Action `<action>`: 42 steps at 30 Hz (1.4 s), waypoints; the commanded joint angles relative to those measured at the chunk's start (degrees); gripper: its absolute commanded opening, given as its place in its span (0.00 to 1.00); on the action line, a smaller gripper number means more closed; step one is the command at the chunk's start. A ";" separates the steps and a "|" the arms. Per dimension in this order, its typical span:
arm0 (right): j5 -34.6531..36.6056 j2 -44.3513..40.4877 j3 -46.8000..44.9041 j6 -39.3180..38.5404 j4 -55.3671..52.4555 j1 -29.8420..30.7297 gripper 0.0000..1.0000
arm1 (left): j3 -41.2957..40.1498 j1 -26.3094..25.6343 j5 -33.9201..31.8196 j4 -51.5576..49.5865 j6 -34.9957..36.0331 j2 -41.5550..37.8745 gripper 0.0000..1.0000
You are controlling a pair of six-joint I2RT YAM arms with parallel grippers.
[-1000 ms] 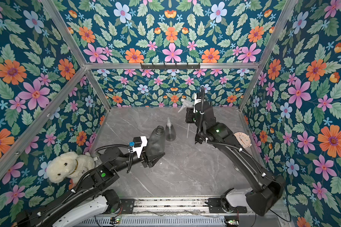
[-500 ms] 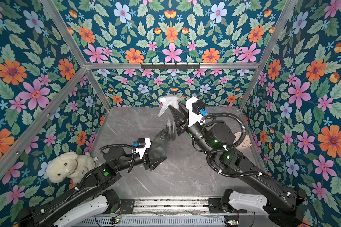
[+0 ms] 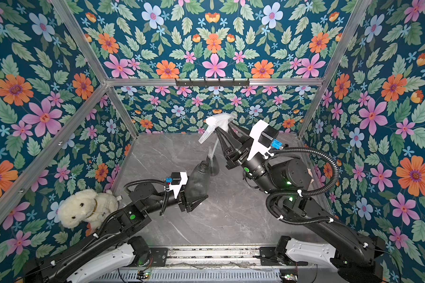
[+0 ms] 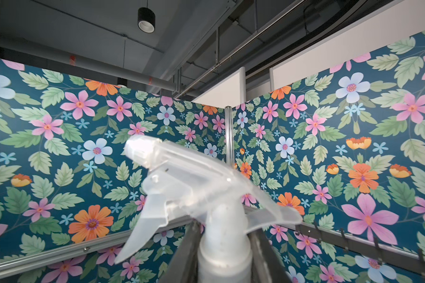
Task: Attach spray nozzles to spray bottles
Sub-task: Insert the spray nozzle into the spray bottle.
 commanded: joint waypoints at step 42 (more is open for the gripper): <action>-12.80 3.05 -7.08 18.32 -3.50 -0.02 0.19 | 1.27 -0.05 -4.74 7.86 -0.31 -2.63 0.00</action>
